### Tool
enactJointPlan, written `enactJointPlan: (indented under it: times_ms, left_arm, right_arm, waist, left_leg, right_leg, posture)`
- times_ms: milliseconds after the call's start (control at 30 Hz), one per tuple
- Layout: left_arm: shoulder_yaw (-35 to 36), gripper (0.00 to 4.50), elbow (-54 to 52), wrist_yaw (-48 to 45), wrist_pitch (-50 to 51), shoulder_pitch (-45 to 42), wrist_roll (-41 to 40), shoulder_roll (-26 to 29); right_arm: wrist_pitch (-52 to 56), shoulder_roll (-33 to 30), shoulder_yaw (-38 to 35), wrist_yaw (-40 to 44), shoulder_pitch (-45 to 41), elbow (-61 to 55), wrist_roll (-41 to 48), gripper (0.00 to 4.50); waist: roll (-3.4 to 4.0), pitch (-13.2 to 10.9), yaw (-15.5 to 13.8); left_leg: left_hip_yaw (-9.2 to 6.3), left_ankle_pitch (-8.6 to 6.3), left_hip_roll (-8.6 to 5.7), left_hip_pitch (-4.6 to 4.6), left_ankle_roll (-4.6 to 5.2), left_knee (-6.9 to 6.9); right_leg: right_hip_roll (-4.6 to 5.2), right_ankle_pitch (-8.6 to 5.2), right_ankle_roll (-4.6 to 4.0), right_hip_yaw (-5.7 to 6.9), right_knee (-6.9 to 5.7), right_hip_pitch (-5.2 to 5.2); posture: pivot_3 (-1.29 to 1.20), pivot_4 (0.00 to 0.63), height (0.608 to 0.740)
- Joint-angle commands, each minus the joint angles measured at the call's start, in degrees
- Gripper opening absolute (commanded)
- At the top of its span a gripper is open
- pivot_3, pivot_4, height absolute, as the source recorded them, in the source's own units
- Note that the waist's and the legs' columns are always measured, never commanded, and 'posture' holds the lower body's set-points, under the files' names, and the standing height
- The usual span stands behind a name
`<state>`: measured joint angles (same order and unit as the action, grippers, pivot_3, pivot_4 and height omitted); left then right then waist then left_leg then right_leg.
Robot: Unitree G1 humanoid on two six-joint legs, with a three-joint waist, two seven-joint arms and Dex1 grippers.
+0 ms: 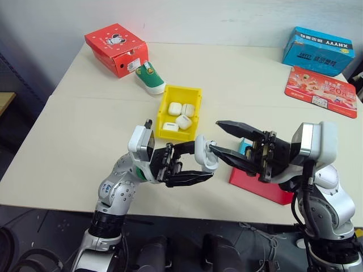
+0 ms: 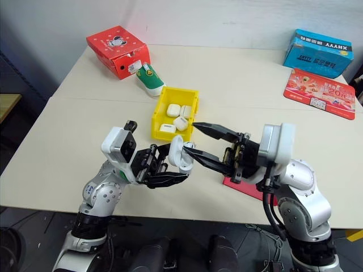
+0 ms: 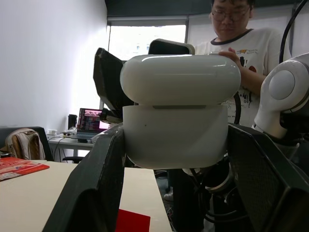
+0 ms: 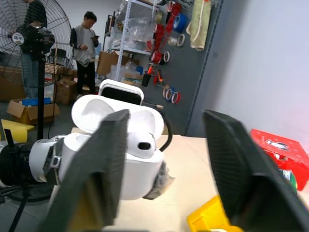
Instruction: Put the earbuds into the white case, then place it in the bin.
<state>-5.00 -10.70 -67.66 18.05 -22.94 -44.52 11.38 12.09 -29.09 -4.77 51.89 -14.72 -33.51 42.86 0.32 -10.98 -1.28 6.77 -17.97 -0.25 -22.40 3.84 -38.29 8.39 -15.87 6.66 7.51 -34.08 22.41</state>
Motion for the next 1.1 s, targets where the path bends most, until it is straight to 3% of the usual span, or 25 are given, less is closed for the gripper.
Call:
enactJointPlan:
  times_ms: [33, 100, 233, 333, 467, 567, 633, 733, 867, 1100]
  left_arm:
    - [0.2, 2.76, -3.1, 0.4, -1.9, -1.0, -0.9, -1.5]
    - [0.8, 2.76, -3.0, 0.4, -2.2, -0.5, -0.7, -0.8]
    - [2.2, 2.76, -1.9, -1.5, -4.0, 2.0, 1.0, 2.5]
    - [3.0, 2.76, -1.0, -3.2, -5.9, 4.5, 2.4, 5.4]
    - [3.9, 2.76, -0.1, -3.4, -6.8, 5.3, 3.3, 7.1]
    - [4.4, 2.76, 0.5, -3.4, -7.3, 5.4, 3.4, 7.7]
    - [4.9, 2.76, 0.8, -3.5, -7.6, 5.5, 3.6, 8.0]
    - [5.5, 2.76, 1.3, -3.0, -7.9, 5.6, 3.5, 7.9]
    - [5.8, 2.76, 2.0, -2.7, -7.9, 5.4, 3.4, 7.5]
    - [5.5, 2.76, 2.8, -3.1, -8.2, 5.1, 3.5, 6.8]
  right_arm:
    - [1.2, -2.7, -0.8, 1.3, 1.6, -1.8, 0.9, 3.77]
    - [2.3, -5.1, -5.2, 0.2, 3.4, -2.8, 3.4, 4.45]
    - [4.9, -12.2, -20.2, 1.0, 13.2, -3.2, 7.7, 4.48]
    - [1.7, -15.7, -30.8, 7.9, 23.4, 3.5, 2.6, 4.48]
    - [-11.0, -17.6, -39.4, 13.0, 31.4, 24.8, -10.0, 4.48]
    - [-16.7, -18.4, -43.9, 11.4, 33.5, 39.0, -14.4, 4.48]
    - [-20.4, -19.2, -44.4, 8.7, 35.7, 45.3, -19.5, 4.48]
    - [-20.1, -19.3, -44.0, 7.6, 35.8, 45.4, -19.6, 4.48]
    - [-8.9, -23.2, -40.0, 2.5, 33.4, 36.8, -21.3, 4.48]
    - [19.4, -34.6, -30.0, 2.2, 20.8, 21.5, -9.8, 4.48]
  waist:
    - [0.0, 0.0, -0.1]
    - [0.0, 0.0, -0.2]
    - [0.0, 0.0, -0.4]
    - [-0.01, 0.0, -0.4]
    - [-0.02, 0.0, -0.4]
    - [0.01, 0.0, -0.4]
    - [0.03, 0.0, -0.2]
    - [0.16, 0.0, 0.3]
    - [0.41, 0.1, 1.5]
    - [0.47, 0.1, 1.0]
  left_leg:
    - [0.0, 0.0, 0.0, 0.0, 0.0, 0.0]
    - [-0.01, -0.01, 0.0, -0.01, 0.01, 0.0]
    - [-0.08, -0.07, -0.02, -0.08, 0.11, 0.01]
    - [-0.05, -0.13, -0.03, -0.04, 0.14, 0.06]
    - [-0.01, -0.16, -0.03, 0.03, 0.22, 0.02]
    - [0.0, -0.22, -0.13, 0.11, 0.33, 0.03]
    - [0.0, -0.23, -0.11, 0.14, 0.29, 0.04]
    - [0.01, -0.22, -0.05, 0.21, 0.17, 0.1]
    - [0.07, -0.3, 0.02, 0.29, -0.21, 0.09]
    - [0.05, -0.17, 0.06, 0.15, -0.28, 0.1]
  right_leg:
    - [0.01, 0.0, 0.0, 0.0, 0.01, 0.0]
    - [0.03, 0.0, 0.0, 0.02, 0.02, 0.0]
    - [0.08, 0.0, 0.0, 0.08, 0.14, -0.05]
    - [0.04, 0.01, 0.01, 0.09, 0.19, -0.11]
    - [-0.01, 0.06, 0.12, 0.1, 0.31, -0.27]
    - [0.08, 0.1, 0.19, 0.06, 0.47, -0.35]
    - [0.13, 0.11, 0.19, 0.04, 0.5, -0.36]
    - [0.11, 0.1, 0.19, -0.01, 0.49, -0.36]
    - [0.11, 0.1, 0.18, -0.11, 0.4, -0.36]
    - [0.13, 0.13, 0.09, -0.14, 0.21, -0.11]
  posture:
    - [0.0, 0.15, 0.74]
    - [0.0, 0.15, 0.74]
    - [0.0, 0.15, 0.74]
    - [0.0, 0.15, 0.74]
    - [0.0, 0.15, 0.74]
    - [0.0, 0.15, 0.74]
    - [0.0, 0.15, 0.74]
    - [0.0, 0.15, 0.74]
    - [0.0, 0.15, 0.74]
    - [0.0, 0.15, 0.74]
